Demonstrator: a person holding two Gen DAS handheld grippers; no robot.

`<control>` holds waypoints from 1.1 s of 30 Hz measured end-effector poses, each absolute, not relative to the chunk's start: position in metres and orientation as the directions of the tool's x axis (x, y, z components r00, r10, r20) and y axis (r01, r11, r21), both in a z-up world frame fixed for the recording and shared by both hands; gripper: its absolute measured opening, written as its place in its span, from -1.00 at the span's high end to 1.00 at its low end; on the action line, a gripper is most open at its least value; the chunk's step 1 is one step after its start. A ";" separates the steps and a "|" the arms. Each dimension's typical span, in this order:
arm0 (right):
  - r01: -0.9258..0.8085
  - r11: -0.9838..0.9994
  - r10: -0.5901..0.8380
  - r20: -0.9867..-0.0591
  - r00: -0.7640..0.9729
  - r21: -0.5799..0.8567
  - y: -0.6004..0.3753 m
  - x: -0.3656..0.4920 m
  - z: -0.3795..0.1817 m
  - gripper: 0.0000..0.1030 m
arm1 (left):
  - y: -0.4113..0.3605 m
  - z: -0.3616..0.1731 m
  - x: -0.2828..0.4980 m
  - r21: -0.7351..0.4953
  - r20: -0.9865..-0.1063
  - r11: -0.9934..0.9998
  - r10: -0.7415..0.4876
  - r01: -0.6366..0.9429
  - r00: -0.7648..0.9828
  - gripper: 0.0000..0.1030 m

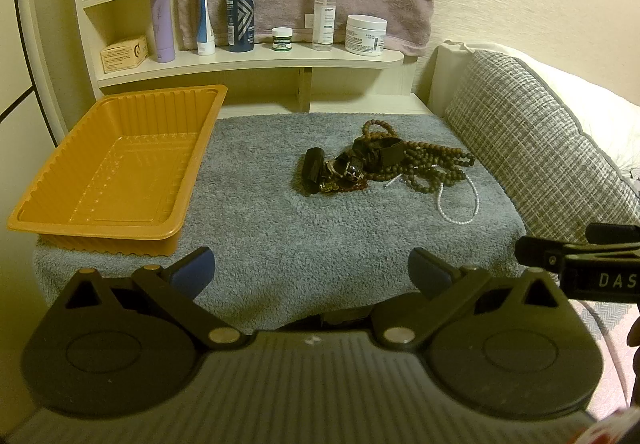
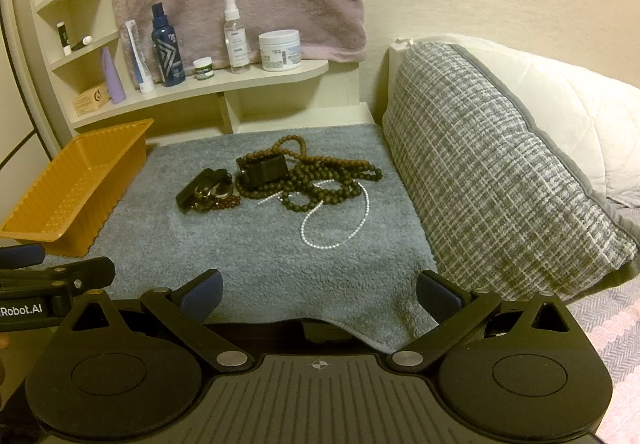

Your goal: Organize jewelry

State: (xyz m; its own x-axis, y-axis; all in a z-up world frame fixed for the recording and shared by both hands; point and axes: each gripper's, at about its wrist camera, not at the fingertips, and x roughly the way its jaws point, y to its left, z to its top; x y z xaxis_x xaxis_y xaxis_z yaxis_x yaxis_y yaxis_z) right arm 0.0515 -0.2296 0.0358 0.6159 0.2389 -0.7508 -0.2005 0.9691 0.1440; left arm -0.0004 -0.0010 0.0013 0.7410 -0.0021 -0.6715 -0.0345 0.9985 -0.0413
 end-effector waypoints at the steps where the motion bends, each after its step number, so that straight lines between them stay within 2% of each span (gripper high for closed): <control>1: -0.201 0.969 0.239 -0.751 0.616 0.144 -0.230 0.052 0.036 -0.99 | -0.001 0.001 0.000 -0.041 -0.671 0.999 -0.002 -0.034 0.741 -0.98; 12: -0.201 0.969 0.239 -0.750 0.617 0.144 -0.230 0.049 0.035 -0.99 | -0.002 0.002 0.000 -0.049 -0.672 0.998 -0.007 -0.036 0.740 -0.98; 17: -0.200 0.968 0.243 -0.744 0.622 0.149 -0.229 0.051 0.036 -0.99 | 0.005 0.004 0.004 -0.098 -0.675 0.993 -0.020 -0.063 0.737 -0.97; 27: -0.203 0.967 0.249 -0.723 0.645 0.152 -0.223 0.069 0.041 -0.99 | 0.059 0.022 0.018 -0.249 -0.632 0.959 -0.055 -0.135 0.773 -0.97; 33: -0.217 0.963 0.262 -0.728 0.634 0.158 -0.207 0.081 0.035 -0.99 | 0.113 0.027 0.020 -0.238 -0.616 0.954 -0.005 -0.181 0.788 -0.97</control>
